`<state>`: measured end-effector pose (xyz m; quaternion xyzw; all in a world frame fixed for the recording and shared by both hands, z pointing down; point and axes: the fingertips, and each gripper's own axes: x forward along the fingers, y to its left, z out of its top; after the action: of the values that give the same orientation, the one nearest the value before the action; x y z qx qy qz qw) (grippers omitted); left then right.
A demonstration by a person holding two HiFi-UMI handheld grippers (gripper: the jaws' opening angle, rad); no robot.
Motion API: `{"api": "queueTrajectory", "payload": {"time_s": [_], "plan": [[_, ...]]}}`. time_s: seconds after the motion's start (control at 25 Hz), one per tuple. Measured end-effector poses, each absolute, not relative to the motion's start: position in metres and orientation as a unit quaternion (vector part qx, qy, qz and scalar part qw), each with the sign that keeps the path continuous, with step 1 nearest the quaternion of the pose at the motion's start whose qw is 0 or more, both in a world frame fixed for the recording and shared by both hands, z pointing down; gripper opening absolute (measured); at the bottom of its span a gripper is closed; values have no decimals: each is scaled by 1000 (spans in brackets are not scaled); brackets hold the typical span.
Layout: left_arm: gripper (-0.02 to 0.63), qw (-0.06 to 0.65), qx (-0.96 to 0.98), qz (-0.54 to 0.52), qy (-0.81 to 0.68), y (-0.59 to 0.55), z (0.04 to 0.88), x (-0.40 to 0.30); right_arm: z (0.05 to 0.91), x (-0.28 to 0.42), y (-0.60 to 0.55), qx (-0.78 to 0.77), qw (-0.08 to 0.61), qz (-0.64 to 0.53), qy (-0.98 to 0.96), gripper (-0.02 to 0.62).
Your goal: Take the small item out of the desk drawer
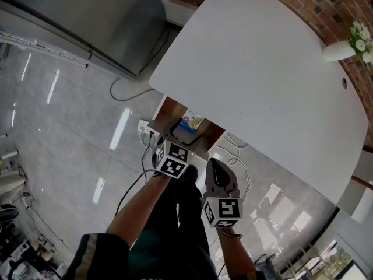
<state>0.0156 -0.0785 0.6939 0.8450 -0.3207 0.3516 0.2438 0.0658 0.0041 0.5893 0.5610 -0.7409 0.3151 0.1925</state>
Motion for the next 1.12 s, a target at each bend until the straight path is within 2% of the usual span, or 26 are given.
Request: {"api": "queueTrajectory", "payload": {"time_s": [0.44,1.12], "plan": [[377,259,833,356,-335,-104,719,37,603,73,2,564,188,338,-729,25],[400,254,806,418,-335,-123,792,52,626,84,14,576,183,353,-714,25]]}}
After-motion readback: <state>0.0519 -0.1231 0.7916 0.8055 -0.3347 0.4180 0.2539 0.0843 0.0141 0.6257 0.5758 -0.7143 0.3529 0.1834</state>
